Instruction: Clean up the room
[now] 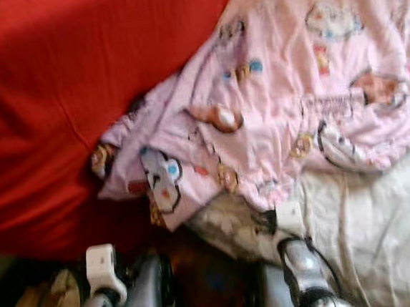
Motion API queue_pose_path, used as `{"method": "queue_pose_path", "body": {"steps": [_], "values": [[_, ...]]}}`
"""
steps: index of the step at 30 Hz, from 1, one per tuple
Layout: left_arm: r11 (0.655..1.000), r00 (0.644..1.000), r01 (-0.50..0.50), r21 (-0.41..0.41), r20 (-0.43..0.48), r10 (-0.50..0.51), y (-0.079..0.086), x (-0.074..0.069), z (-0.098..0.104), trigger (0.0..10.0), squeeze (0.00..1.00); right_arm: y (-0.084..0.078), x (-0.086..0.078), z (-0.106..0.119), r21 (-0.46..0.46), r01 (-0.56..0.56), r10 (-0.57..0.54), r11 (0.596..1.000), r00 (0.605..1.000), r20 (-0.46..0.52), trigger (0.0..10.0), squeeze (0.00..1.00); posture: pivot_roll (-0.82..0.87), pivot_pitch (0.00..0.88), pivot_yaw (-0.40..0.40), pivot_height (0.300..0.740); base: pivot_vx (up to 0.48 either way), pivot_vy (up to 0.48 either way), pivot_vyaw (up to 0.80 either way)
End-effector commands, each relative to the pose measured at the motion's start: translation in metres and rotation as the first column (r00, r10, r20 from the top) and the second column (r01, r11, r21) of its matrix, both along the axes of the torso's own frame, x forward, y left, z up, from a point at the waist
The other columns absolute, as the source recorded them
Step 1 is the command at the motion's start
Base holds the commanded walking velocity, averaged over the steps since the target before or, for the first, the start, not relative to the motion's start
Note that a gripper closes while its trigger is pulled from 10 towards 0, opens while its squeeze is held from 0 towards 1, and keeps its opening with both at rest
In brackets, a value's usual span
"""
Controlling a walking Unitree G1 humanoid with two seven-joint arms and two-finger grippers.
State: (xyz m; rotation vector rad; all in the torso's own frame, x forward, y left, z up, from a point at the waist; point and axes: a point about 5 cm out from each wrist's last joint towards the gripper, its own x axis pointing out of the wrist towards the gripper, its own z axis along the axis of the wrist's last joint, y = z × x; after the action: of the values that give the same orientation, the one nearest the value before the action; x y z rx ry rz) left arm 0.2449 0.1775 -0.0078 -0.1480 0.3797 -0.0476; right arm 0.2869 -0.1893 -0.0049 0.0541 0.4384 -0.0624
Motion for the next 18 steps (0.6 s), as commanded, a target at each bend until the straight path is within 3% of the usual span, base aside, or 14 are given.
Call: {"method": "queue_pose_path", "body": {"steps": [1, 4, 5, 6, 9, 18], "values": [[1.0, 0.998, -0.01, 0.022, -0.062, 0.012, 0.005, -0.009, -0.012, 10.0, 0.0, -0.001, -0.008, -0.006, 0.021, 0.02, -0.02, 1.0, 1.0, 0.0, 0.0, 0.0, 0.1, 0.09, 0.02, 0.63, 0.0, 0.0, 0.0], [1.0, 0.997, -0.013, 0.025, -0.078, 0.015, 0.006, -0.008, -0.015, 10.0, 0.0, -0.002, -0.01, -0.006, 0.027, 0.026, -0.026, 0.999, 0.999, 0.021, 0.0, 0.0, 0.1, 0.081, 0.02, 0.63, 0.0, 0.0, 0.0], [0.999, 0.995, -0.024, 0.025, -0.096, 0.026, 0.008, -0.007, -0.018, 10.0, 0.0, -0.003, -0.012, -0.005, 0.044, 0.038, -0.04, 0.998, 0.998, 0.05, 1.1, 0.0, 0.08, 0.069, 0.02, 0.63, 0.0, 0.0, 0.0], [0.999, 0.993, -0.036, 0.021, -0.114, 0.038, 0.009, -0.007, -0.021, 10.0, 0.0, -0.004, -0.014, -0.005, 0.057, 0.055, -0.058, 0.997, 0.996, 0.064, 10.0, 0.0, 0.08, 0.051, 0.02, 0.63, 0.0, 0.0, 0.0], [0.999, 0.985, -0.023, 0.028, -0.171, 0.028, 0.007, -0.008, -0.029, 10.0, 0.0, -0.003, -0.014, -0.001, 0.111, 0.068, -0.082, 0.991, 0.989, 0.123, 10.0, 0.0, 0.06, 0.025, 0.029, 0.63, 0.0, 0.0, 0.0], [0.998, 0.97, -0.048, 0.049, -0.236, 0.058, 0.013, -0.009, -0.037, 10.0, 0.0, 0.004, -0.01, -0.002, 0.142, 0.056, -0.07, 0.988, 0.993, 0.091, 10.0, 0.0, 0.04, 0.0, 0.031, 0.665, 0.0, 0.0, 0.0]]}}
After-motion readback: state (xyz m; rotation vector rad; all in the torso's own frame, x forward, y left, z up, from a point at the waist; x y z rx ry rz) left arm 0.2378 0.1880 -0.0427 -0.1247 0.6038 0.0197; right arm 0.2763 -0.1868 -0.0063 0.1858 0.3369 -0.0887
